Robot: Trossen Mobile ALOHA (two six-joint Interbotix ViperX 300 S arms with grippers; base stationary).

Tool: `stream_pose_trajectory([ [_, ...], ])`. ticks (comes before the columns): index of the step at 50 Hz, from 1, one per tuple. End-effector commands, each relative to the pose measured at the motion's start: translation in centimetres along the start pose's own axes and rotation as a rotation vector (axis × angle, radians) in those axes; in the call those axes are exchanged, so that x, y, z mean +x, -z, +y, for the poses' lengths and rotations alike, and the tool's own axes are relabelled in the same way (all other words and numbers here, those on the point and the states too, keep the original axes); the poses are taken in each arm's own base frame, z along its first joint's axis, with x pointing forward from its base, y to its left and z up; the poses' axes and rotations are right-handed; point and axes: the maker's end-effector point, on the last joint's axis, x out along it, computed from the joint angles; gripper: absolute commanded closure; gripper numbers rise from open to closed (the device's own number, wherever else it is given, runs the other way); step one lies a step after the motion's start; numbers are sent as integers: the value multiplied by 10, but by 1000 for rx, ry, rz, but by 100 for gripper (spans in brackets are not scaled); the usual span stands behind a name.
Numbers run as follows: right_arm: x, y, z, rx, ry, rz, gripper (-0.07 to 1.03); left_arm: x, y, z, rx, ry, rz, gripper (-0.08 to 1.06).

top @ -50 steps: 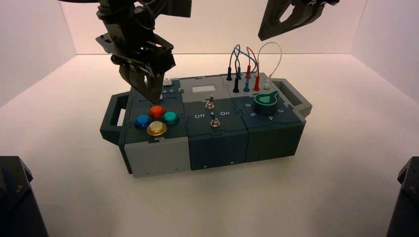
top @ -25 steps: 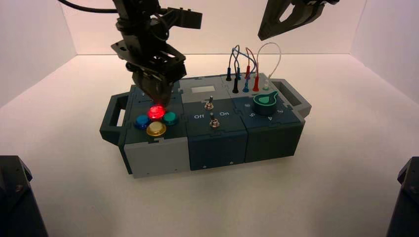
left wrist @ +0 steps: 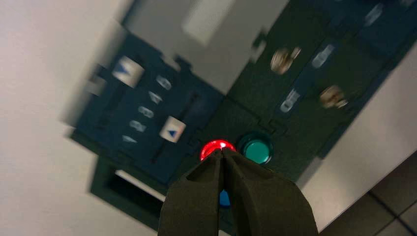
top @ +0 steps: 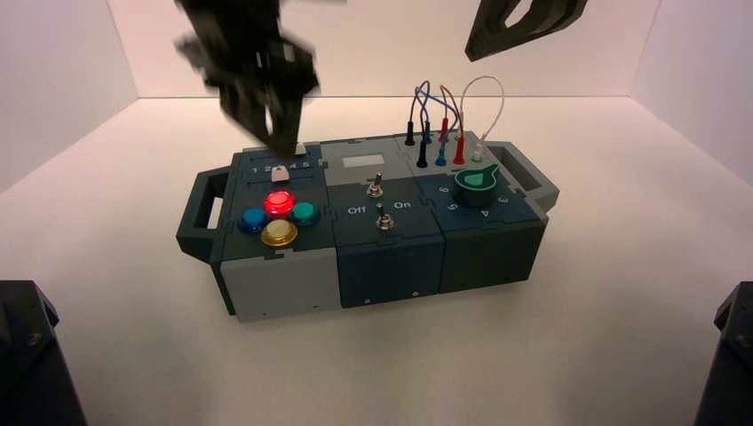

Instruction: Push the red button with the left gripper.

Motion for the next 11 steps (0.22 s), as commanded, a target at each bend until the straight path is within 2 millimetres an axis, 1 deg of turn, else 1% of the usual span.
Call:
stream_pose_trajectory([
  [1, -7, -14, 3, 0, -7, -39, 98, -25, -19, 1, -10, -6, -87, 100],
  [4, -7, -15, 3, 0, -8, -41, 98, -30, -18, 1, -21, -5, -92, 100],
  [11, -7, -15, 3, 0, -8, -41, 98, -30, -13, 1, -19, -7, -78, 100],
])
